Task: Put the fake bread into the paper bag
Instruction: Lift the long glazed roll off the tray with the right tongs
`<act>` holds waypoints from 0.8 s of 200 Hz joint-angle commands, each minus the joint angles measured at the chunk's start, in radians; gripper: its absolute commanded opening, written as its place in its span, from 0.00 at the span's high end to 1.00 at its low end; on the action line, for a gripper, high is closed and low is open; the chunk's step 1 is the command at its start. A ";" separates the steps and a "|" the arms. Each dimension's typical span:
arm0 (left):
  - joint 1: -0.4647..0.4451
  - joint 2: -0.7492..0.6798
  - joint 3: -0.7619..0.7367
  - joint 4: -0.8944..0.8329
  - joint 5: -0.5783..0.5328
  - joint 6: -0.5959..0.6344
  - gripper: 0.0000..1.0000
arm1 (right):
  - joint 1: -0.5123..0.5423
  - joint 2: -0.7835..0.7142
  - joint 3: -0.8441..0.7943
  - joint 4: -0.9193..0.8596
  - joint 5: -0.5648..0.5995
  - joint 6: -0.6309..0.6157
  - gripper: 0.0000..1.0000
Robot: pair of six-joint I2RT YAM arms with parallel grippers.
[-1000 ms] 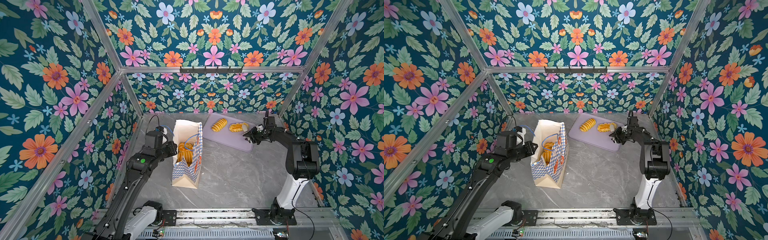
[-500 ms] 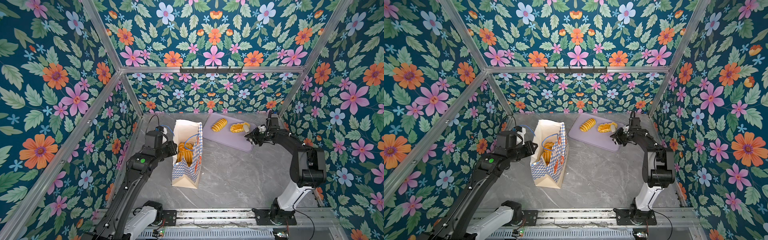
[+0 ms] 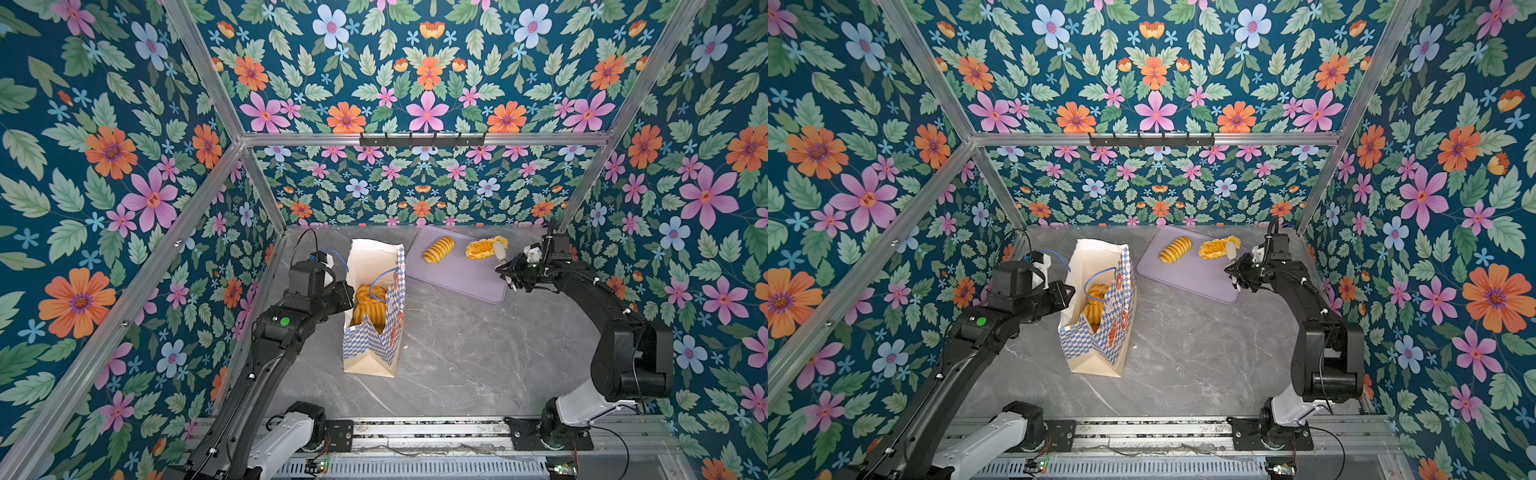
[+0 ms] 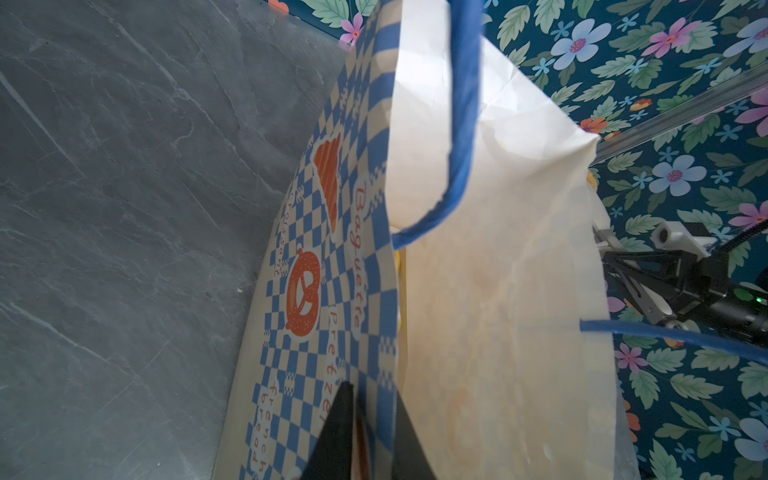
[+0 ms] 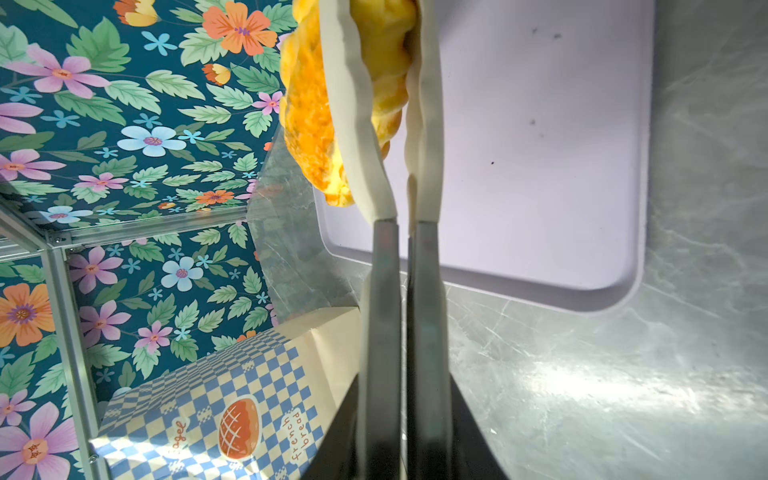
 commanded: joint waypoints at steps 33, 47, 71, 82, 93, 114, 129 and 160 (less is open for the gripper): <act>0.001 -0.003 0.007 0.003 -0.006 0.002 0.84 | 0.003 -0.106 -0.012 -0.045 0.036 -0.037 0.76; 0.001 -0.002 0.007 0.003 -0.004 0.002 0.84 | 0.003 -0.137 -0.013 -0.063 0.043 -0.043 0.75; 0.001 -0.002 0.008 0.004 -0.003 0.002 0.84 | 0.012 -0.186 -0.007 -0.098 0.062 -0.058 0.75; 0.001 -0.002 0.008 0.004 -0.003 0.002 0.84 | 0.018 -0.204 0.001 -0.115 0.073 -0.065 0.75; 0.001 -0.002 0.009 0.004 -0.001 0.001 0.84 | 0.028 -0.222 0.011 -0.134 0.083 -0.072 0.75; 0.001 -0.002 0.009 0.006 -0.001 0.000 0.84 | 0.049 -0.252 0.035 -0.166 0.114 -0.088 0.75; 0.001 -0.002 0.009 0.007 -0.001 0.000 0.84 | 0.069 -0.271 0.052 -0.180 0.136 -0.094 0.75; 0.001 0.001 0.008 0.009 0.002 0.000 0.84 | 0.113 -0.295 0.102 -0.222 0.172 -0.109 0.74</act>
